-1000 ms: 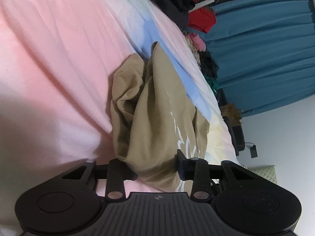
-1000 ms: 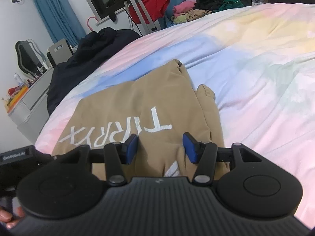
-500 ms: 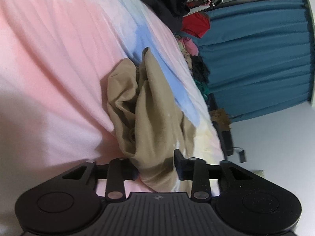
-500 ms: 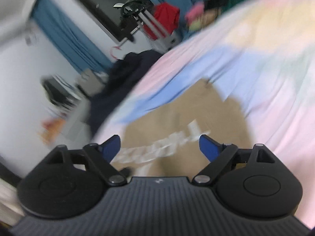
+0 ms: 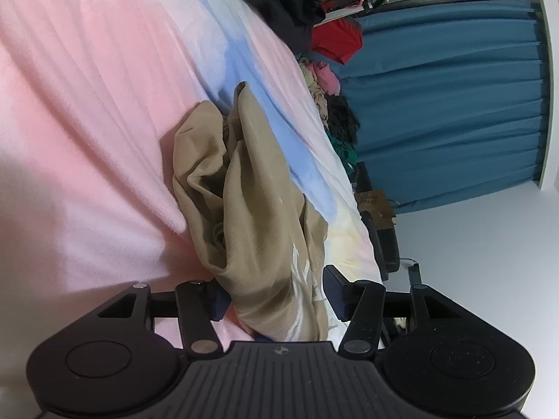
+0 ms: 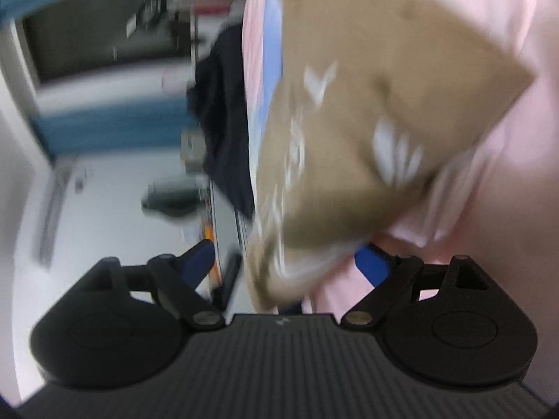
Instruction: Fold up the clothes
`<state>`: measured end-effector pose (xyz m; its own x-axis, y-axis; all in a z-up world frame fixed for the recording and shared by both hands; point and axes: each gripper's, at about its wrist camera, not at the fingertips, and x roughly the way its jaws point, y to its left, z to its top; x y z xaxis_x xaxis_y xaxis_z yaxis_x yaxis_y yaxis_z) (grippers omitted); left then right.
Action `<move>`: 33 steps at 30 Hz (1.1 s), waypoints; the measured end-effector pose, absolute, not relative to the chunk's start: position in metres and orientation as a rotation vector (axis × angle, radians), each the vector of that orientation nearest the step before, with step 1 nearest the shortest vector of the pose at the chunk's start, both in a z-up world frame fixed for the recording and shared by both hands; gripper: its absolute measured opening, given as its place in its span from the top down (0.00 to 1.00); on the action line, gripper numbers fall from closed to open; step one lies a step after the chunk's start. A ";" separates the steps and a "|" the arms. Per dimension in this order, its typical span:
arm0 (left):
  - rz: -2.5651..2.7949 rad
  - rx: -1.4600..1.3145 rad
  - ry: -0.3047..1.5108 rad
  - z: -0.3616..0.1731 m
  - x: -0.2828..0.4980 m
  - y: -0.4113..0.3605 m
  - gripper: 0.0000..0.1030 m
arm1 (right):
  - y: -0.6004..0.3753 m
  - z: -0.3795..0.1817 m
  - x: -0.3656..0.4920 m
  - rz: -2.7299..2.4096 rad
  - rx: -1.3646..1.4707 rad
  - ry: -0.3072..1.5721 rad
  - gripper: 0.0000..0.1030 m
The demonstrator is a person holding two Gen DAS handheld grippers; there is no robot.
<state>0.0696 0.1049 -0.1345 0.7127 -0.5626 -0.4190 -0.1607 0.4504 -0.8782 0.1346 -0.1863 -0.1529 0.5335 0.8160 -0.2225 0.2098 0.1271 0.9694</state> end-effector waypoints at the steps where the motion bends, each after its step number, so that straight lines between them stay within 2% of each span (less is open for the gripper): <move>1: -0.282 -1.099 0.774 -0.135 0.070 0.104 0.46 | -0.191 -0.153 0.134 0.535 1.430 0.936 0.13; 5: -0.288 -1.084 0.799 -0.136 0.073 0.101 0.40 | -0.203 -0.147 0.126 0.463 1.405 0.851 0.13; 9: -0.362 -1.089 0.840 -0.139 0.081 0.092 0.38 | -0.201 -0.139 0.128 0.513 1.390 0.792 0.12; 14: -0.481 -1.073 0.905 -0.143 0.090 0.068 0.29 | -0.204 -0.127 0.141 0.592 1.393 0.739 0.12; 21: -0.480 -1.250 0.826 -0.157 0.116 0.063 0.23 | -0.212 -0.128 0.149 0.612 1.431 0.722 0.12; 27: -0.270 -1.307 0.826 -0.172 0.112 0.087 0.29 | -0.215 -0.132 0.142 0.601 1.441 0.736 0.12; 29: -0.203 -1.318 0.807 -0.172 0.107 0.099 0.37 | -0.213 -0.134 0.139 0.571 1.442 0.761 0.12; 30: -0.204 -1.331 0.791 -0.172 0.106 0.104 0.38 | -0.213 -0.136 0.137 0.553 1.440 0.776 0.12; 32: -0.222 -1.319 0.784 -0.167 0.107 0.106 0.49 | -0.211 -0.139 0.132 0.514 1.431 0.799 0.13; 33: -0.229 -1.301 0.778 -0.163 0.107 0.105 0.50 | -0.210 -0.142 0.130 0.493 1.425 0.811 0.13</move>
<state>0.1072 0.1050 -0.1634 0.7304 -0.5641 -0.3851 -0.2651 0.2855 -0.9210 0.1299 -0.2104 -0.1415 0.6497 0.7347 -0.1955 0.1647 0.1150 0.9796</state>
